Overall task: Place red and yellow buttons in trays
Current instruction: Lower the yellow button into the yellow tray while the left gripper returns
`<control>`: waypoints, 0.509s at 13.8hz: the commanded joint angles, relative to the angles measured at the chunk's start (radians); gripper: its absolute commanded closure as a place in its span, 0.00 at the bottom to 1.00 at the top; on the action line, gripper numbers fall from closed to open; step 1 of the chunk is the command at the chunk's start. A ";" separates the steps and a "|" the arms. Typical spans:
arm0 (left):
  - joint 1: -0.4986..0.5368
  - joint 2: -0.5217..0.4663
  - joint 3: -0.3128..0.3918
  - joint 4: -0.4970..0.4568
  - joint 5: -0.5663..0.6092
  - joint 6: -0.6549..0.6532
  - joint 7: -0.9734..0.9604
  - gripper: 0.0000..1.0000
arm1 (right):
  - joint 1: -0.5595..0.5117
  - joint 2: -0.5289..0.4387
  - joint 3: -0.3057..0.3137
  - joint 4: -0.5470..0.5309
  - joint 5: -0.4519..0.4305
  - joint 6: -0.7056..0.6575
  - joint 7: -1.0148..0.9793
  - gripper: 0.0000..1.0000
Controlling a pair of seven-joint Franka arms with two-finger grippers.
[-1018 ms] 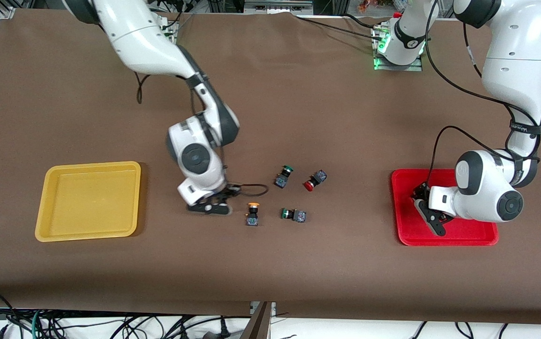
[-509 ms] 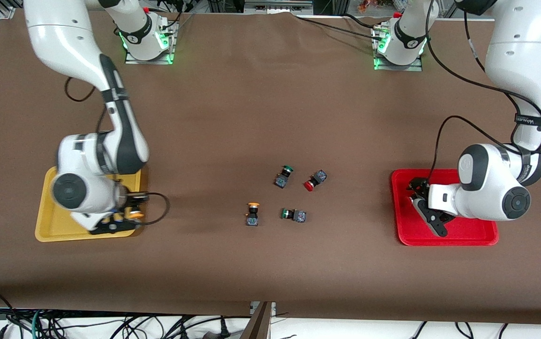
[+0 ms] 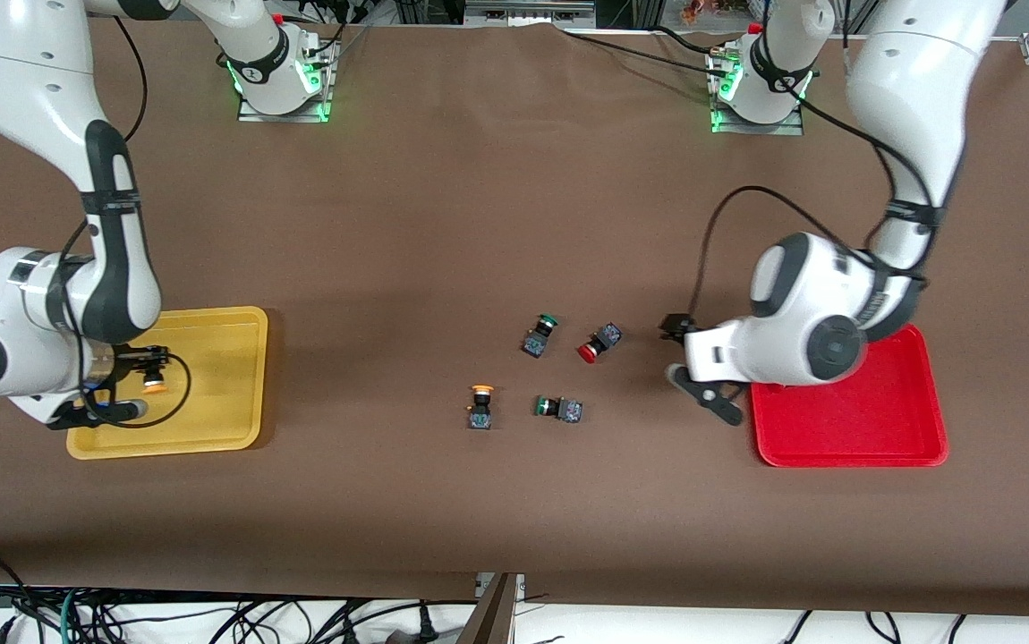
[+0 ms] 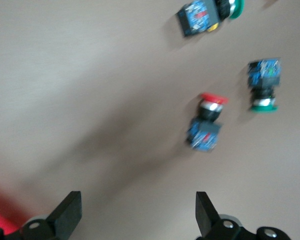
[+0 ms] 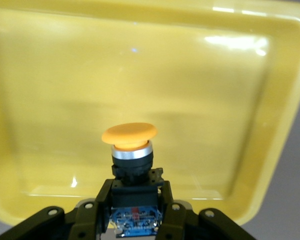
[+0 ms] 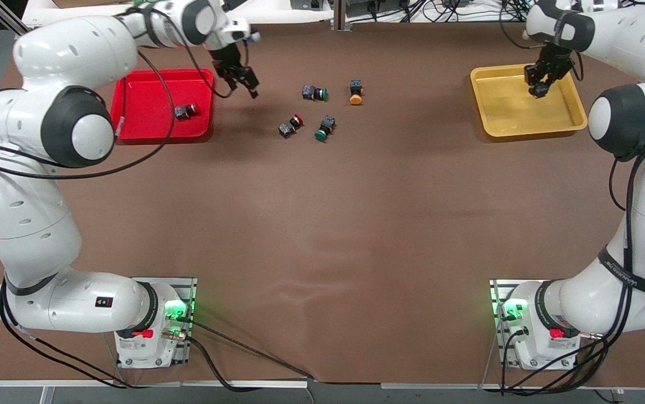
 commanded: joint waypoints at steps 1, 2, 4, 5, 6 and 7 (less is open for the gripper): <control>-0.099 0.012 0.012 -0.075 0.113 0.143 -0.168 0.00 | -0.051 -0.007 0.015 -0.065 0.008 0.085 -0.052 1.00; -0.152 0.017 0.013 -0.084 0.154 0.177 -0.253 0.00 | -0.067 0.011 0.016 -0.070 0.009 0.111 -0.069 1.00; -0.194 0.040 0.015 -0.080 0.231 0.232 -0.366 0.00 | -0.109 0.034 0.030 -0.071 0.009 0.168 -0.121 1.00; -0.203 0.057 0.015 -0.084 0.256 0.275 -0.378 0.00 | -0.124 0.039 0.047 -0.071 0.009 0.182 -0.124 1.00; -0.205 0.075 0.015 -0.086 0.263 0.299 -0.378 0.00 | -0.135 0.046 0.064 -0.075 0.009 0.200 -0.126 1.00; -0.207 0.086 0.015 -0.088 0.265 0.311 -0.378 0.00 | -0.138 0.051 0.068 -0.075 0.009 0.209 -0.126 1.00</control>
